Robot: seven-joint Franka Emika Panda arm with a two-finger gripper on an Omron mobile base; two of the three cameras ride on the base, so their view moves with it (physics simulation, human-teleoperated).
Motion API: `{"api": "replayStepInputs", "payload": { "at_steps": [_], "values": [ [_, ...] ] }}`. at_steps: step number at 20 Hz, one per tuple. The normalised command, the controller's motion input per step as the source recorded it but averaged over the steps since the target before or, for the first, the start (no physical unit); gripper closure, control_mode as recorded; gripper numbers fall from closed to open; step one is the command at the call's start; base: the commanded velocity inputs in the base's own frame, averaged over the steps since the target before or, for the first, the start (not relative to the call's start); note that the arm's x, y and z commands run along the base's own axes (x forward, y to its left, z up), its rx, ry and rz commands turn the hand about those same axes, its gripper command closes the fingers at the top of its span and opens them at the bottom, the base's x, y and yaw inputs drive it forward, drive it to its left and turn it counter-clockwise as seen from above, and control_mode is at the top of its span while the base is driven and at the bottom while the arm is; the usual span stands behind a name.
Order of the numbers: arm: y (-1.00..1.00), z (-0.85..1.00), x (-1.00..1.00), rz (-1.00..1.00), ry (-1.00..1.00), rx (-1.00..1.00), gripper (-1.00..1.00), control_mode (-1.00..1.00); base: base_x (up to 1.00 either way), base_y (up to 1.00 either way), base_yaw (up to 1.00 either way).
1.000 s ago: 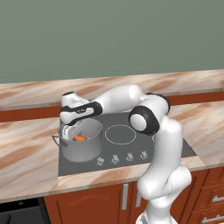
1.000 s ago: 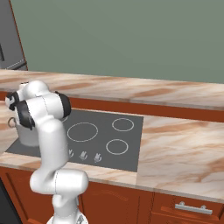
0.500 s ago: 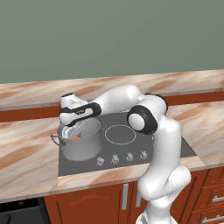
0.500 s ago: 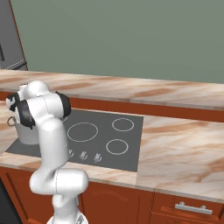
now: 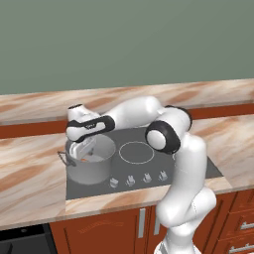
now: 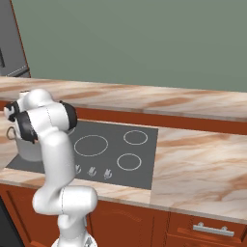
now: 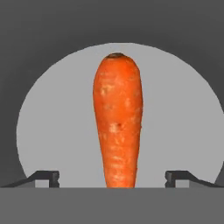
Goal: Turn on the burner for the pot on the stove. Wait thirty seconds for the pot to heat up. Then add the carrot to the pot.
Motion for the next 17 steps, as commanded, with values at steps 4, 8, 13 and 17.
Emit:
{"api": "replayStepInputs", "payload": {
  "at_steps": [4,8,13,17],
  "values": [
    [0.0,0.35,-0.22,0.0,0.0,0.0,-1.0,-1.0,0.0,0.0,0.0],
    [-0.08,0.33,-0.17,0.0,0.0,0.0,-1.0,-1.0,0.0,0.0,0.0],
    [-0.18,0.28,-0.19,0.0,-0.02,0.0,-1.0,-1.0,0.0,0.0,0.0],
    [-0.18,0.82,-0.38,0.0,-0.1,0.0,-1.0,-1.0,0.0,0.0,0.0]
  ]
}}
